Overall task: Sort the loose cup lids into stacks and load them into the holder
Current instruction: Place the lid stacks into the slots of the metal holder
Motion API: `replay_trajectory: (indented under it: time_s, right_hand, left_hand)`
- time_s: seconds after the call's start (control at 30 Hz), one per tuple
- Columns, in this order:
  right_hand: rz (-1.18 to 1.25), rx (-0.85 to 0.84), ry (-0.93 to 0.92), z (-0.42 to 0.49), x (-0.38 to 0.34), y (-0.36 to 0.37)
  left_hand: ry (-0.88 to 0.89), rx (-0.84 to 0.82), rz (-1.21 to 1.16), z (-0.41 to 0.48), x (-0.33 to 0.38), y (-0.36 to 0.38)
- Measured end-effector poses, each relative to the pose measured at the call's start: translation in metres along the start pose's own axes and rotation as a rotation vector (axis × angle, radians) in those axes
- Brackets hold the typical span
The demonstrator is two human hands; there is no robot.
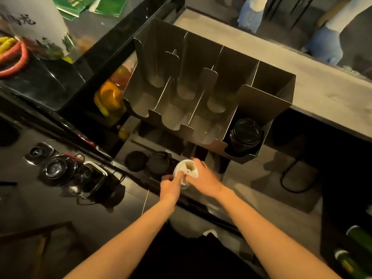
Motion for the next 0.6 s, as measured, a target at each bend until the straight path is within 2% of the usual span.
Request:
replay_trajectory:
  time_s: [0.1, 0.23, 0.43, 0.6]
  right_hand:
    - [0.233, -0.064, 0.146, 0.004, 0.006, 0.006]
    - [0.323, -0.119, 0.211, 0.011, 0.015, 0.013]
    - [0.427, -0.236, 0.289, 0.013, 0.014, 0.006]
    - [0.56, -0.241, 0.432, 0.008, 0.022, 0.02]
  left_hand:
    - [-0.015, -0.159, 0.011, 0.005, -0.006, 0.001]
    - [-0.04, -0.288, -0.061, 0.006, -0.012, 0.004]
    - [-0.012, -0.314, -0.095, 0.006, -0.013, 0.003]
    - [0.023, -0.333, -0.176, 0.005, -0.014, -0.003]
Point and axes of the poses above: each hand's wrist, its own z-axis towards the middle knuckle, its own y-axis out of the palm, x = y × z, the point moved 3 cm from there along z, towards the middle knuckle, and after that the axes turned 11 degrees about x, right-handed, at the moved point
